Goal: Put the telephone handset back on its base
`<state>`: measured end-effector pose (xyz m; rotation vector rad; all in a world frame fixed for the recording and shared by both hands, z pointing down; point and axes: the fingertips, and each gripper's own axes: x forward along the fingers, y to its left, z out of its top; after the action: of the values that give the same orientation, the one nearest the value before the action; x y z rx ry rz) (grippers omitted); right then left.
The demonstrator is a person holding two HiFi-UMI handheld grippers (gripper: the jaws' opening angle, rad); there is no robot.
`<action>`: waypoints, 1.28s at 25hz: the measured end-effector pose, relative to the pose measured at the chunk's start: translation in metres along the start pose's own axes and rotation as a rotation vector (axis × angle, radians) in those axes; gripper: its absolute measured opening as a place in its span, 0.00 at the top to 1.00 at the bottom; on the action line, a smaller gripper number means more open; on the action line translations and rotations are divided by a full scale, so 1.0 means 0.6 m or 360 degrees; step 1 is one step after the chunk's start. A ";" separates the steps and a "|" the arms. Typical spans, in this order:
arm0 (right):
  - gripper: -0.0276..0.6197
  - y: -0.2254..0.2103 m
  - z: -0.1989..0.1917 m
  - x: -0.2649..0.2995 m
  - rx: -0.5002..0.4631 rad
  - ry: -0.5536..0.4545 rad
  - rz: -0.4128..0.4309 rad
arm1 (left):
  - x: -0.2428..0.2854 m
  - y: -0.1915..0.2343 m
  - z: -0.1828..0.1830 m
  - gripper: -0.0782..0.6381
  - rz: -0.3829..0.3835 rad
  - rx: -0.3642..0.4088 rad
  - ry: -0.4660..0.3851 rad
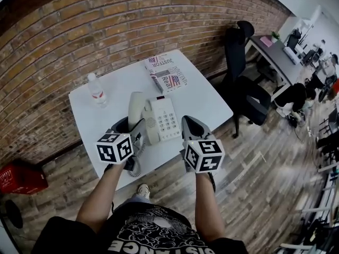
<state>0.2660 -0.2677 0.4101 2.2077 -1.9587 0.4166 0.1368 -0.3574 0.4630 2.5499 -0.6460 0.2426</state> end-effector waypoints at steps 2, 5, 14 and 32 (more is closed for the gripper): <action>0.96 -0.002 0.002 0.014 -0.0003 0.0007 0.0017 | 0.008 0.007 -0.001 0.59 0.0017 -0.0014 0.0008; 0.96 -0.007 0.004 0.032 -0.0006 0.0010 0.0058 | 0.018 0.013 -0.007 0.59 0.0053 -0.0040 0.0016; 0.96 -0.032 -0.009 0.078 -0.0059 0.0049 0.0324 | 0.063 0.010 -0.037 0.59 0.0255 -0.0114 0.0018; 0.96 -0.079 -0.012 0.138 -0.0134 0.0095 0.0675 | 0.145 0.035 -0.111 0.59 0.0704 -0.0266 0.0215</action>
<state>0.3209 -0.3373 0.4458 1.7021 -2.3604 0.4357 0.1989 -0.3747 0.5538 2.1852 -1.1212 0.4836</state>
